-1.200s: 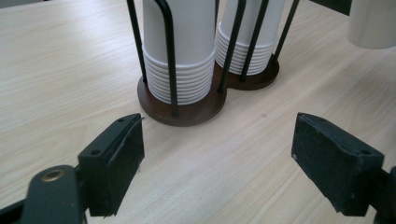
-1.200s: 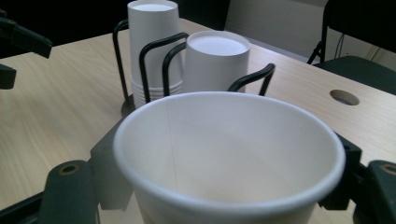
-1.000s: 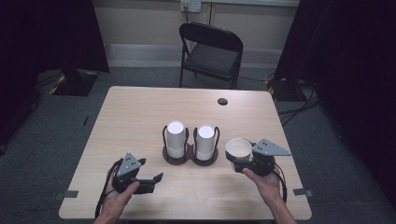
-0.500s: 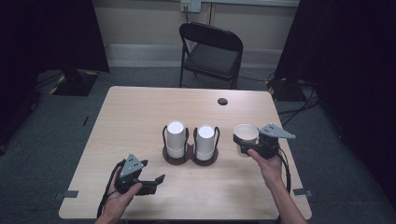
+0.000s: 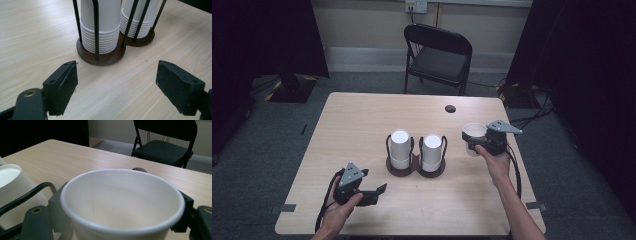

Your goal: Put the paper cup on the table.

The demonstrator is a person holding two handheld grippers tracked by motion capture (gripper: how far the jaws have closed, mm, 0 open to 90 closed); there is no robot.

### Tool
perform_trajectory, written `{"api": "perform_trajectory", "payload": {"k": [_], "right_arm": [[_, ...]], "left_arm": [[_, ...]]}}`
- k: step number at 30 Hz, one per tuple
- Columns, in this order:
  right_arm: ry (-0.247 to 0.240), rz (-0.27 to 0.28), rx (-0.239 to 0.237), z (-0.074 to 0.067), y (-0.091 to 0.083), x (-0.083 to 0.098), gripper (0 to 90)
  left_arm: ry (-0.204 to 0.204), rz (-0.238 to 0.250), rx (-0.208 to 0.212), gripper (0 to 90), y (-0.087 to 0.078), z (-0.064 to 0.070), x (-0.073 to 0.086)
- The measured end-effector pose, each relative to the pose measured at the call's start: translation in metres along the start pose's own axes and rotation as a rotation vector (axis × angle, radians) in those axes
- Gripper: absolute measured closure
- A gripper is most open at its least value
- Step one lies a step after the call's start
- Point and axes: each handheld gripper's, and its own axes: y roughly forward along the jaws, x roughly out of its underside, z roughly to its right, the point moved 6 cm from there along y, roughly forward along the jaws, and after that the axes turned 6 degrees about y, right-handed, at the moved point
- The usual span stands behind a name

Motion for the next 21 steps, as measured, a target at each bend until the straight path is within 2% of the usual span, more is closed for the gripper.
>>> {"api": "perform_trajectory", "payload": {"k": [9,14,17,21], "right_arm": [[0.029,-0.003,0.028,0.017,0.027,-0.003,23.2],[0.068,-0.011,0.039,0.024,0.04,0.005,23.0],[0.066,-0.009,0.054,0.027,0.046,0.011,22.8],[0.089,-0.018,0.051,0.026,0.055,0.019,22.6]], "left_arm": [[0.004,0.006,0.013,17.6,0.001,0.001,-0.002],[-0.007,0.004,0.008,17.9,-0.001,-0.001,0.0],[-0.011,0.005,0.007,18.0,-0.002,-0.002,-0.001],[0.003,0.011,0.006,18.6,-0.004,-0.002,-0.002]]}}
